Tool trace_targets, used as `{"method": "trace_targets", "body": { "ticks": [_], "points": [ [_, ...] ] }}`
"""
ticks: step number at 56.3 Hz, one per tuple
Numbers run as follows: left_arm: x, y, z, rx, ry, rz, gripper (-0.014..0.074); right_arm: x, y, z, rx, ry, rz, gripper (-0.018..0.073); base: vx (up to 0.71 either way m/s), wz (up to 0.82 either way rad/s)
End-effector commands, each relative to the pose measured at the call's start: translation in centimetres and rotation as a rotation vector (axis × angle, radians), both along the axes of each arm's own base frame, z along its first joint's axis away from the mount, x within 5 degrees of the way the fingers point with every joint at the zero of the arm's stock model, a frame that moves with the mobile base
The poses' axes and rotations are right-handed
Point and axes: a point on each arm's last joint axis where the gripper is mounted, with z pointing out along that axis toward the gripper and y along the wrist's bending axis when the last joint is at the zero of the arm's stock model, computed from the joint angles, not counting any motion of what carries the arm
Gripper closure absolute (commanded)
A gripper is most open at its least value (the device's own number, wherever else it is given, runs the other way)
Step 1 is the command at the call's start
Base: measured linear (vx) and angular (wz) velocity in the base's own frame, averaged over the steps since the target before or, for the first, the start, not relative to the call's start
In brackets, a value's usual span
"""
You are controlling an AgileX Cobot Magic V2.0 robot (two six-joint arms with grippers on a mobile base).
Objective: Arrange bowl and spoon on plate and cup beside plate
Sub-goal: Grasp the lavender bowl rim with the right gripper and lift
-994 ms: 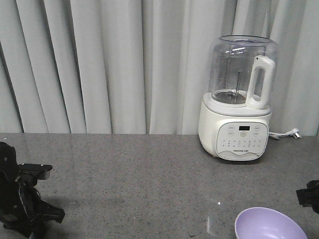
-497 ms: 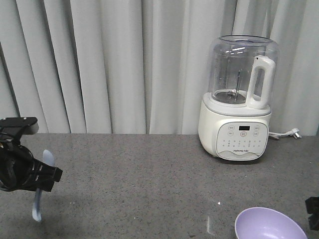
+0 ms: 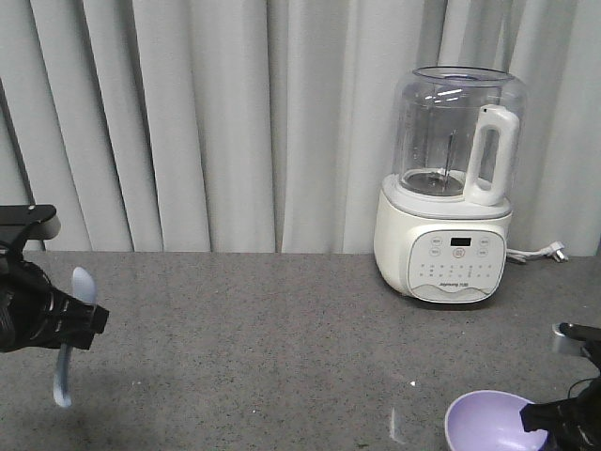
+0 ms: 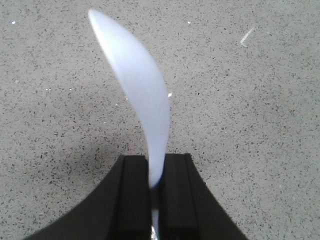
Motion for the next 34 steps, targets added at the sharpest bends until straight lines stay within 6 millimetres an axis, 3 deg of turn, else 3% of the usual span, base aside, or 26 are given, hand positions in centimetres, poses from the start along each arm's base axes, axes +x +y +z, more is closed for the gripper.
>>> {"method": "trace_targets", "body": {
  "ticks": [1,4,12,20,29,34],
  "points": [
    [-0.5,-0.3,2.6,-0.042,-0.124,0.01,0.0599,0.4,-0.3,2.4,-0.03,-0.123,0.014,0.0476,0.0,0.0],
    [-0.5,-0.3,2.7,-0.042,-0.125,0.01,0.0599,0.3,-0.3,2.8,-0.041,-0.143,0.034,0.0575,0.0,0.0],
    [-0.5,-0.3,2.7,-0.03,-0.135,-0.006,0.0599,-0.4,-0.1,4.8,-0.05,-0.225,0.046,0.0572,0.0,0.0],
    [-0.7,-0.3,3.0,-0.019,-0.153,-0.024,0.0599,-2.1,0.6,8.9,-0.043,-0.404,0.086,0.0569,0.0,0.0],
    [-1.9,-0.1,3.7,-0.032,-0.203,-0.015,0.0599,-5.8,1.6,14.4,-0.078,-0.663,0.153,0.0568,0.0,0.0],
    [-4.0,0.1,4.3,-0.052,-0.281,-0.012,0.0599,-9.1,2.2,17.1,-0.132,-0.846,0.167,0.0568,0.0,0.0]
  ]
}}
